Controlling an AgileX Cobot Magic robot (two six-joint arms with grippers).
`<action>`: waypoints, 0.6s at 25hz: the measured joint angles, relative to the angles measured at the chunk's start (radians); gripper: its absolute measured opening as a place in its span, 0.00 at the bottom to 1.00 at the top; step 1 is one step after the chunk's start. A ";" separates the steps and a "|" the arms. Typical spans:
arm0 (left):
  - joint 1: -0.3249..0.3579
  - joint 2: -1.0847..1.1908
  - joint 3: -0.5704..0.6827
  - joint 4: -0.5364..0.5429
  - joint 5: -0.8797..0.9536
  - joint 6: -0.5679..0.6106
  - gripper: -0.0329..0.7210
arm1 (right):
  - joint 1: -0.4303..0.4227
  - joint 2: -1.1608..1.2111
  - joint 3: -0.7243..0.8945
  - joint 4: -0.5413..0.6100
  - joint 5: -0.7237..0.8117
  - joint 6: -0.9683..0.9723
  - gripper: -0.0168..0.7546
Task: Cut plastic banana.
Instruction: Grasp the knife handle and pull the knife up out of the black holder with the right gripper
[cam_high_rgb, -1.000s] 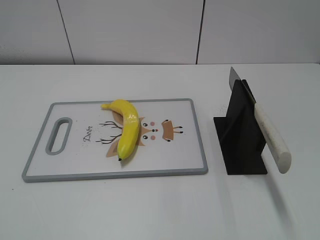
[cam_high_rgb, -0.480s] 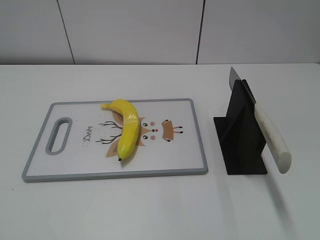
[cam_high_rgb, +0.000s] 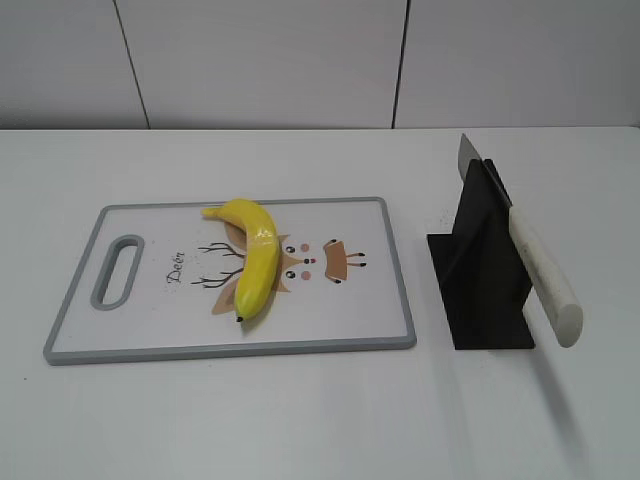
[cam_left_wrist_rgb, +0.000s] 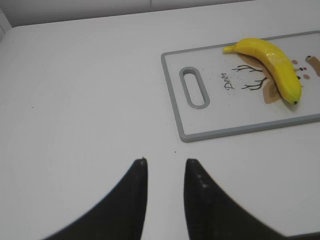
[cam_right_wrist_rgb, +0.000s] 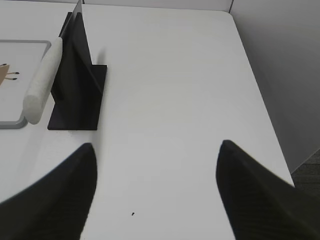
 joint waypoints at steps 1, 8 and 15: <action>0.000 0.000 0.000 0.000 0.000 0.000 0.35 | 0.000 0.000 0.000 0.000 0.000 0.000 0.76; 0.000 0.000 0.000 -0.005 0.000 -0.001 0.63 | 0.000 0.020 -0.019 0.039 0.006 0.000 0.76; 0.000 0.012 0.000 -0.007 0.000 -0.018 0.88 | 0.000 0.258 -0.183 0.066 0.085 -0.019 0.76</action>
